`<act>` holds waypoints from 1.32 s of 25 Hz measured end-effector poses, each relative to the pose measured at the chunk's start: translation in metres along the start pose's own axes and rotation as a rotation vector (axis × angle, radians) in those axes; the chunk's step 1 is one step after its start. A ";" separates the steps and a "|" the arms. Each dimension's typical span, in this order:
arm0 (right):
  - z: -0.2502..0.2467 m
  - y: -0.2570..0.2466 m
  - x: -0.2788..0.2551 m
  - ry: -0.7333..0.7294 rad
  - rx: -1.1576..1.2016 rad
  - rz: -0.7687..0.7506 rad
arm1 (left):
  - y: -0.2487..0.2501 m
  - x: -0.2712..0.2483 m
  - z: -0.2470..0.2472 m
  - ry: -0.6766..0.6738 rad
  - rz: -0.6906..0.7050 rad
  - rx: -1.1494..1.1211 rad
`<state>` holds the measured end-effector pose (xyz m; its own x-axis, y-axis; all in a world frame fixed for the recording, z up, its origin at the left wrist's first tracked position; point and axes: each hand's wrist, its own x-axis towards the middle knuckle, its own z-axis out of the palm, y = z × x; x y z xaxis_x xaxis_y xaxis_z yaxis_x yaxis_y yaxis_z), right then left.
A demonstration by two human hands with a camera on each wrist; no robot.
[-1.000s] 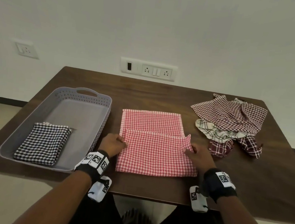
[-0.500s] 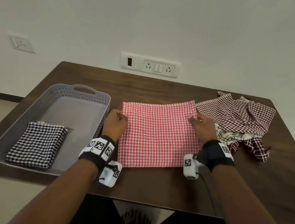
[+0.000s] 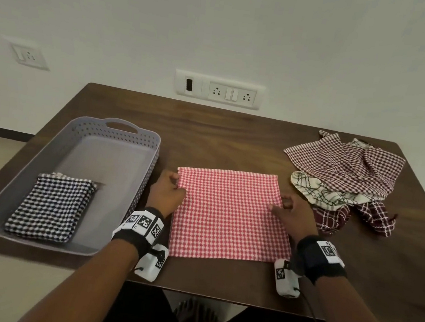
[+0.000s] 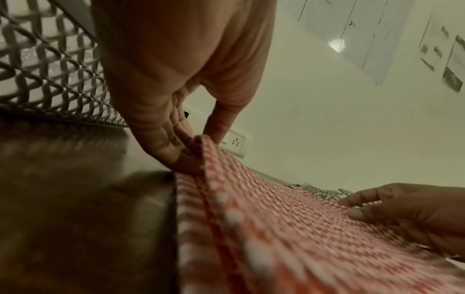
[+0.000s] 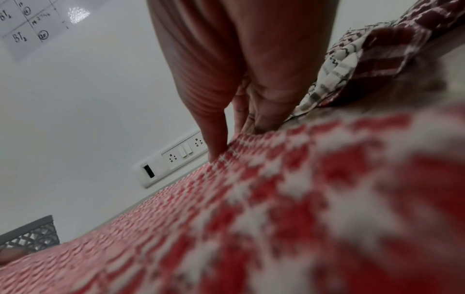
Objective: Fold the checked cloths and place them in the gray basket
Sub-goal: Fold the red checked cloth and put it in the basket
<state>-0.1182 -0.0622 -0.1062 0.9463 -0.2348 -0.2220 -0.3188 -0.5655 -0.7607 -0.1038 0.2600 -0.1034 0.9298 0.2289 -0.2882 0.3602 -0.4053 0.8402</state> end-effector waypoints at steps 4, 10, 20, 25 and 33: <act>-0.001 0.009 -0.005 0.021 0.021 -0.061 | -0.004 -0.008 0.000 0.023 0.063 0.009; -0.003 0.002 -0.004 -0.059 -0.025 -0.098 | -0.014 0.000 -0.004 -0.067 0.087 0.162; -0.010 -0.006 -0.011 -0.063 -0.271 0.009 | 0.012 -0.021 0.003 -0.053 0.209 0.467; -0.021 0.000 -0.044 -0.199 -0.574 0.148 | 0.035 -0.051 0.049 -0.281 0.555 0.470; -0.015 0.010 -0.071 -0.206 0.008 0.105 | 0.025 -0.076 0.101 -0.463 0.553 0.627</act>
<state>-0.1896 -0.0632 -0.0888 0.8992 -0.1251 -0.4194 -0.4162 -0.5404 -0.7313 -0.1575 0.1429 -0.1069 0.8698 -0.4552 -0.1902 -0.2890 -0.7827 0.5513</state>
